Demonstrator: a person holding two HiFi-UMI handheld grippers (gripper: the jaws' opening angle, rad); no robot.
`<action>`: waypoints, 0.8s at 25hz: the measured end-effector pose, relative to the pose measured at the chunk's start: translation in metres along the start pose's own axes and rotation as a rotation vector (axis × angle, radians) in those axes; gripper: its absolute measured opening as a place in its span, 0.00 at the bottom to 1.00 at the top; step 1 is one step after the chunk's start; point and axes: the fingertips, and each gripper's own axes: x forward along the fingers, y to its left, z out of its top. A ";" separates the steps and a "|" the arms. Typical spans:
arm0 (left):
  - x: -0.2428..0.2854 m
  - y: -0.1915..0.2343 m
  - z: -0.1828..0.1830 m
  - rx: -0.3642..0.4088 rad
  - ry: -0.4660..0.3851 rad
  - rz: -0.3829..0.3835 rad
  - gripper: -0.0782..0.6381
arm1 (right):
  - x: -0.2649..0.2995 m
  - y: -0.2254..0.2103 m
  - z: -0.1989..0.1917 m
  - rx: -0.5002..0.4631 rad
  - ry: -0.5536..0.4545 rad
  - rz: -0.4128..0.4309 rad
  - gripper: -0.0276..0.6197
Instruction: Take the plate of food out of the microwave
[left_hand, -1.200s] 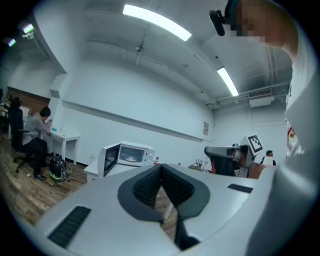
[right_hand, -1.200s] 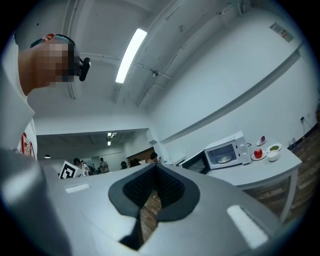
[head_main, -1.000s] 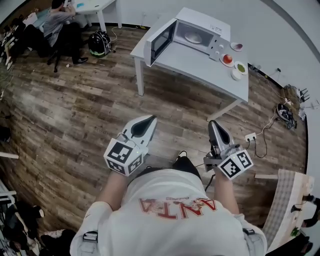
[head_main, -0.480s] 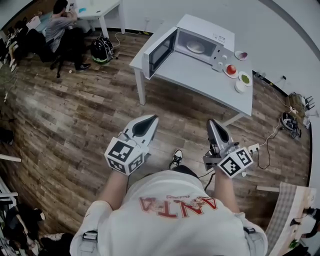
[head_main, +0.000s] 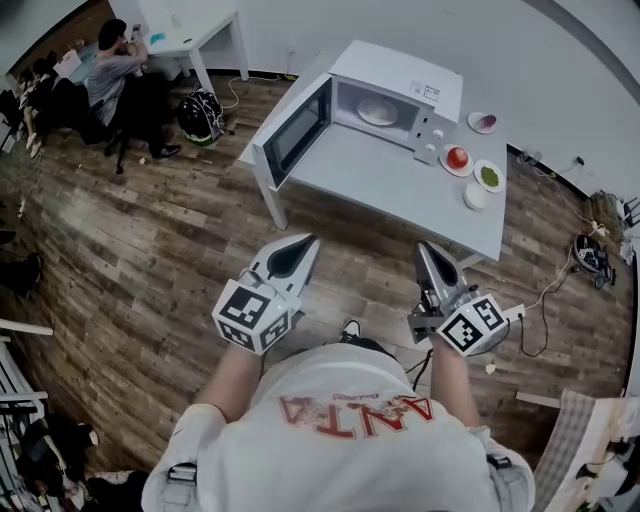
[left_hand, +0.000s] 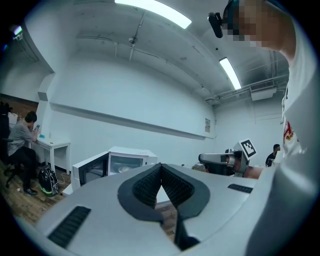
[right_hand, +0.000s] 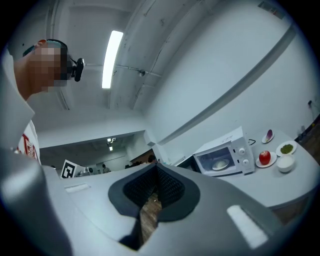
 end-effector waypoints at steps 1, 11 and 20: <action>0.011 -0.002 0.000 0.007 0.011 0.001 0.12 | 0.000 -0.012 0.002 0.010 -0.001 -0.002 0.05; 0.093 -0.012 -0.009 0.024 0.062 0.021 0.12 | 0.003 -0.105 -0.001 0.097 0.039 -0.006 0.05; 0.131 0.013 -0.007 0.004 0.063 0.048 0.12 | 0.030 -0.138 -0.010 0.155 0.069 -0.003 0.05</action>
